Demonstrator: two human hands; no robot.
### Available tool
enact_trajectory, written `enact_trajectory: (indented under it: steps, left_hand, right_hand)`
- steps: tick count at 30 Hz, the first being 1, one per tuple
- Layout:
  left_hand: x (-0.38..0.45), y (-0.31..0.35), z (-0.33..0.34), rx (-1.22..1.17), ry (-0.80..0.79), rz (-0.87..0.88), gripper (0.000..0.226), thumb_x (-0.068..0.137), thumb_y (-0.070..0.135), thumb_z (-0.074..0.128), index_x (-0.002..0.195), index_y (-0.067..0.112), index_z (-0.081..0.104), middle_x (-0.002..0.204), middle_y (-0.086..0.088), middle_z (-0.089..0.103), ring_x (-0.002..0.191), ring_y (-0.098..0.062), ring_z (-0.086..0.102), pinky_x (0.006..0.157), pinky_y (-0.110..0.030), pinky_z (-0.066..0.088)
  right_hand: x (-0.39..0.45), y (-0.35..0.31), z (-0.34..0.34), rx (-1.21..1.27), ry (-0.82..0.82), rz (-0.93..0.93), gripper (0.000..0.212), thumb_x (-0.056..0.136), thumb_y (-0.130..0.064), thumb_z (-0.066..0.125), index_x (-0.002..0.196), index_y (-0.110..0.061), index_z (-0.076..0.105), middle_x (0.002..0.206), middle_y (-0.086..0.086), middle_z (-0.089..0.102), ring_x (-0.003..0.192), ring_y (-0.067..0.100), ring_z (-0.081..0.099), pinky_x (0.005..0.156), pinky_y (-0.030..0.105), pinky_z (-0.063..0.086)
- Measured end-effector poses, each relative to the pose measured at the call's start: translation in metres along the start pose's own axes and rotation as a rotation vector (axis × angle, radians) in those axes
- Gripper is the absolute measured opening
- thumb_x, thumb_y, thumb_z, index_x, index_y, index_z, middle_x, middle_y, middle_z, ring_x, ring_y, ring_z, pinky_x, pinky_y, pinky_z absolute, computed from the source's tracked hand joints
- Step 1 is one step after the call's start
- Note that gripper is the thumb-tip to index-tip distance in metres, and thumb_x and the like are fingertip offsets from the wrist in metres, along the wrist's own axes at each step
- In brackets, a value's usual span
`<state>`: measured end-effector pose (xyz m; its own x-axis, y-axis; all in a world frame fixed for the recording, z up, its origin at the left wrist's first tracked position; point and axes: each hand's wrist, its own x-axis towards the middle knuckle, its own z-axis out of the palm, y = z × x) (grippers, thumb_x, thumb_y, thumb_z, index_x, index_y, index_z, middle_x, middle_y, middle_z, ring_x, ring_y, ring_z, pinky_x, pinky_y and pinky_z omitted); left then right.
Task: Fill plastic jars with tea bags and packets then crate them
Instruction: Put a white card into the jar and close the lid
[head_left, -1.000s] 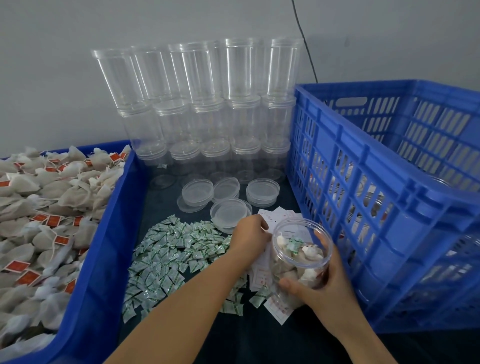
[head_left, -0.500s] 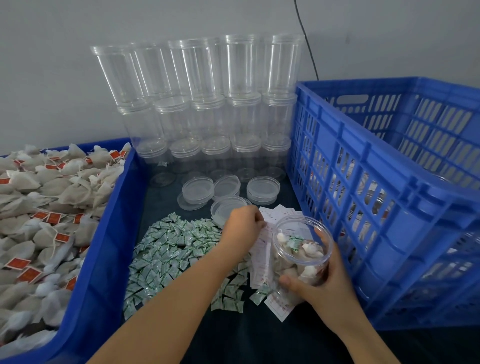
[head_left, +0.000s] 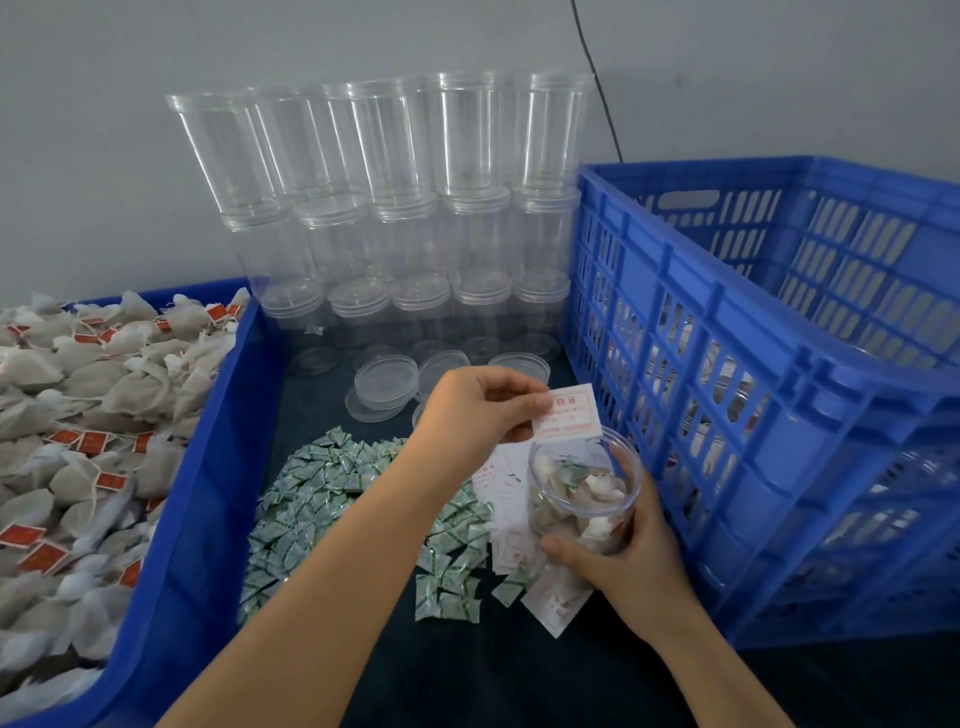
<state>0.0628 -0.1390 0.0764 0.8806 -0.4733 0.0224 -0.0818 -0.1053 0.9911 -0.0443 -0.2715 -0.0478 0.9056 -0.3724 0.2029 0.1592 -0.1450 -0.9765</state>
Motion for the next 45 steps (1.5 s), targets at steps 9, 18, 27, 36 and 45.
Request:
enact_trajectory:
  steps: [9,18,27,36,45]
  left_hand:
    - [-0.021,-0.004,0.019,0.481,-0.062,0.161,0.01,0.083,0.022,0.073,0.075,0.028,0.072,0.053,0.03,0.057,0.053,0.014,0.052,0.051,-0.001,0.036]
    - [-0.019,-0.018,0.025,0.809,0.051,0.291,0.01,0.084,0.031,0.07,0.091,0.024,0.072,0.087,0.011,0.07,0.091,-0.008,0.057,0.08,-0.026,0.047]
    - [-0.026,-0.032,0.02,0.516,0.061,0.442,0.063,0.076,0.066,0.06,0.128,0.031,0.055,0.121,0.013,0.054,0.112,-0.003,0.044,0.088,-0.011,0.032]
    - [-0.043,-0.091,0.014,0.059,-0.405,0.184,0.112,0.064,-0.001,0.084,0.141,0.043,0.014,0.128,0.036,0.046,0.12,0.013,0.045,0.091,-0.012,0.045]
    - [-0.033,-0.08,0.006,0.063,-0.277,0.201,0.105,0.063,0.018,0.089,0.144,0.035,0.024,0.119,0.039,0.051,0.113,0.013,0.05,0.084,-0.007,0.046]
  right_hand:
    - [0.0,0.006,0.002,-0.015,0.02,0.001,0.094,0.057,-0.026,0.098,0.131,-0.043,0.043,0.115,-0.03,0.065,0.105,-0.007,0.063,0.079,0.006,0.049]
    - [0.001,0.003,0.003,-0.051,0.005,0.007,0.106,0.063,-0.015,0.093,0.134,-0.055,0.025,0.121,-0.038,0.057,0.113,-0.015,0.056,0.083,0.004,0.046]
    - [0.0,-0.031,-0.003,-0.449,-0.034,-0.13,0.117,0.062,-0.045,0.088,0.134,-0.072,-0.001,0.148,-0.036,0.007,0.13,-0.032,0.005,0.096,-0.009,0.016]
    - [0.02,-0.104,-0.009,-0.96,-0.319,0.027,0.114,0.078,-0.058,0.074,0.159,-0.03,0.0,0.16,-0.006,0.02,0.146,0.013,0.024,0.114,0.033,0.029]
    - [0.041,-0.179,0.019,-1.314,-0.475,0.117,0.083,0.076,-0.049,0.075,0.146,-0.028,0.035,0.107,-0.004,0.049,0.101,0.021,0.053,0.079,0.035,0.051]
